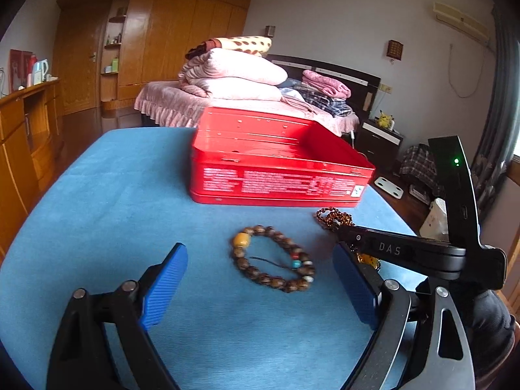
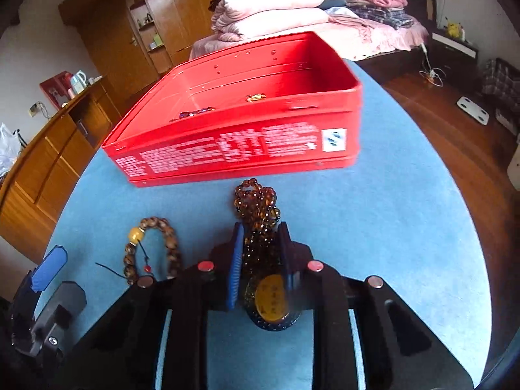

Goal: Organize jewelry
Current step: 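Grasp the amber bead necklace with the right tool while the left tool grasps the wooden bead bracelet, then carry the amber necklace and wooden bracelet over the red tin with both tools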

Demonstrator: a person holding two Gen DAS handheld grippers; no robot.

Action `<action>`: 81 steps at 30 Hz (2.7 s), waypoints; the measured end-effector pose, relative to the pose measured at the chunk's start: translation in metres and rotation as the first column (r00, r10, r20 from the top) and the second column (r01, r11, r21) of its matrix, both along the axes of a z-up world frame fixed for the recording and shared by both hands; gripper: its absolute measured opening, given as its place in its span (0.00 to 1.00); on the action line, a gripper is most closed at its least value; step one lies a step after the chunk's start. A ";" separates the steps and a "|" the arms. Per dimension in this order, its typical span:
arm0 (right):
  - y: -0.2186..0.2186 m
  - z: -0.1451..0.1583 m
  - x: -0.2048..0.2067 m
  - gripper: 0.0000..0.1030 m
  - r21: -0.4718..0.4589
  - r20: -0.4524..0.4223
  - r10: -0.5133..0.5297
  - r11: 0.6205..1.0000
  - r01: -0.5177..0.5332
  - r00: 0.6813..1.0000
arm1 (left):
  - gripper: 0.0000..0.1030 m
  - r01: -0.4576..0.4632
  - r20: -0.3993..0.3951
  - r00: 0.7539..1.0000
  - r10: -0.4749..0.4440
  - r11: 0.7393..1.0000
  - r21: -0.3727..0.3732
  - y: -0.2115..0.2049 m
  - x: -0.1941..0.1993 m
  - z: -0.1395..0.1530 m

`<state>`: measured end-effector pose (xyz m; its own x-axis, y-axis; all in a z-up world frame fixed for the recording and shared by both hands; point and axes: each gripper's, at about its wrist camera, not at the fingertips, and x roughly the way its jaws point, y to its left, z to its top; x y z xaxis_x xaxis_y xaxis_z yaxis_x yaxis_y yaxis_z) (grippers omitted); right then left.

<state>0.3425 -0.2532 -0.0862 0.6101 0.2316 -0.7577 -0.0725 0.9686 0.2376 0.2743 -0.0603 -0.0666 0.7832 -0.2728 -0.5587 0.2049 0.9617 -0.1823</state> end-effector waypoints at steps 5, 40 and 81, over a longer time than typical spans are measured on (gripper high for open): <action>-0.025 0.001 -0.012 0.18 0.022 0.006 -0.036 0.999 0.035 0.999 | 0.85 0.057 -0.006 0.998 -0.057 0.998 0.006 -0.030 0.003 -0.001; -0.043 -0.004 -0.017 0.33 0.027 0.020 -0.015 1.000 0.014 1.000 | 0.14 0.047 -0.189 0.981 -0.052 0.998 -0.030 -0.038 0.038 -0.021; 0.010 0.093 0.039 0.20 -0.004 0.228 0.095 0.995 -0.097 0.969 | 0.11 0.037 0.109 0.994 -0.018 0.984 -0.174 0.023 0.068 0.090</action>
<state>0.3816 -0.2431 0.0063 0.7411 0.3024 -0.5994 -0.2181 0.9528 0.2110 0.3428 -0.0375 0.0236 0.8266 -0.3814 -0.4139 0.2582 0.9103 -0.3235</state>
